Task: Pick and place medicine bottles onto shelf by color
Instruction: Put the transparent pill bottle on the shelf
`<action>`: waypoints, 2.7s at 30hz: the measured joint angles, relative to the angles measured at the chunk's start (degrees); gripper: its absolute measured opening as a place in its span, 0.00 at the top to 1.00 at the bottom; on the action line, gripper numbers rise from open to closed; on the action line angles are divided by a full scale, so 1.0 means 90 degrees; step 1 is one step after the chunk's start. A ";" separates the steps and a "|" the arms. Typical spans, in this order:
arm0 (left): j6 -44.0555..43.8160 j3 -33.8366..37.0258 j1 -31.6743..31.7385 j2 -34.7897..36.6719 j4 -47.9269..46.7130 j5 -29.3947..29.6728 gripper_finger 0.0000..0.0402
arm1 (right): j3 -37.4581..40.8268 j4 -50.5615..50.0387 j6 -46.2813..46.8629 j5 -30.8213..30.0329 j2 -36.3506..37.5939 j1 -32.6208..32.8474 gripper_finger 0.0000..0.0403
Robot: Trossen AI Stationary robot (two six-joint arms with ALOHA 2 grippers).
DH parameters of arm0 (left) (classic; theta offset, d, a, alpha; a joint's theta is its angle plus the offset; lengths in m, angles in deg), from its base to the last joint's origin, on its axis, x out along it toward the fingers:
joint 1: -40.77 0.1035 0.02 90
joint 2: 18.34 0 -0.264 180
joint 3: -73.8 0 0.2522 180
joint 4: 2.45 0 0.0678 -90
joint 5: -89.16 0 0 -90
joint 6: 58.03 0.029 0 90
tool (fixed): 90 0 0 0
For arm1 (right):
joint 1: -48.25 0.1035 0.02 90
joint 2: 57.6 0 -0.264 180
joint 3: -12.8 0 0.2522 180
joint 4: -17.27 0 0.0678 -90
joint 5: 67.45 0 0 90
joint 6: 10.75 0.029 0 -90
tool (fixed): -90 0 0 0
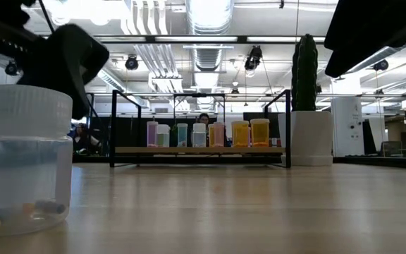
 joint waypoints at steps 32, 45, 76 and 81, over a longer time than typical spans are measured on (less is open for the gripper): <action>-0.0192 0.0023 0.0035 0.0365 -0.0325 0.0312 0.71 | 0.0000 -0.0002 0.0307 0.0015 -0.0003 0.0024 0.46; 0.0384 -0.0630 0.3367 0.3036 -0.1749 0.0811 0.71 | 0.0000 -0.0095 0.0326 -0.0559 -0.0005 -0.0222 0.46; 0.2210 -0.3345 0.8845 -0.1092 -0.2627 -0.1908 0.71 | -0.0027 -0.0184 0.0532 -0.0412 0.0243 -0.1854 0.46; 0.2220 -0.3192 0.8850 -0.1210 -0.2365 -0.1926 0.66 | -0.0027 -0.0291 0.0758 -0.0505 0.0243 -0.1902 0.46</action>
